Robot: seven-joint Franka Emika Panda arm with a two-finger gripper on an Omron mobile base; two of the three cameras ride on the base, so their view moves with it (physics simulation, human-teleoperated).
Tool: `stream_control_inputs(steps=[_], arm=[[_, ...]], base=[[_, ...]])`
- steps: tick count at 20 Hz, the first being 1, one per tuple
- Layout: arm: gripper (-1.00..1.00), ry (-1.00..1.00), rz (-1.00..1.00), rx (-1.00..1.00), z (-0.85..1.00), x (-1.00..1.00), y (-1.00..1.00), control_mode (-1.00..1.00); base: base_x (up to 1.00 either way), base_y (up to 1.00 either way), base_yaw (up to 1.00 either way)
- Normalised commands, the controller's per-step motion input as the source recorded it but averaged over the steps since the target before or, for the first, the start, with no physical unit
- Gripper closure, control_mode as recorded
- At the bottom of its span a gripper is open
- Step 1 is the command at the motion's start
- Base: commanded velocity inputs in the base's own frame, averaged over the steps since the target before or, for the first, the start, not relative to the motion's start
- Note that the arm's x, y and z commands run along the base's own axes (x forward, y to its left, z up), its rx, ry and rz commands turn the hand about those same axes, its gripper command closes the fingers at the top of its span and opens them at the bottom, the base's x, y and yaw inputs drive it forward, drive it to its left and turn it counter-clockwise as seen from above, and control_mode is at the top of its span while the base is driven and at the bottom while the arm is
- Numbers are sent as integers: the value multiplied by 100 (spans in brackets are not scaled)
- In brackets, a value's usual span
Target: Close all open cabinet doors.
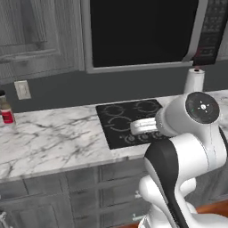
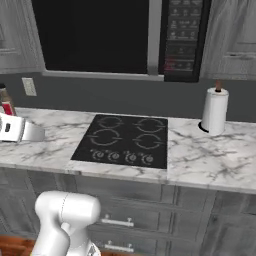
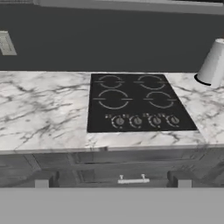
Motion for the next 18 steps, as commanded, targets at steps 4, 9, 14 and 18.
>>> stream_control_inputs(steps=[4,9,14,18], arm=[[-100,0,0,0,0,0,0,100],[-100,0,0,0,0,0,0,100],[-100,0,0,0,0,0,0,100],[-100,0,0,0,0,0,0,100]], base=[[-41,90,0],[-50,80,0],[-62,64,2],[-48,65,1]])
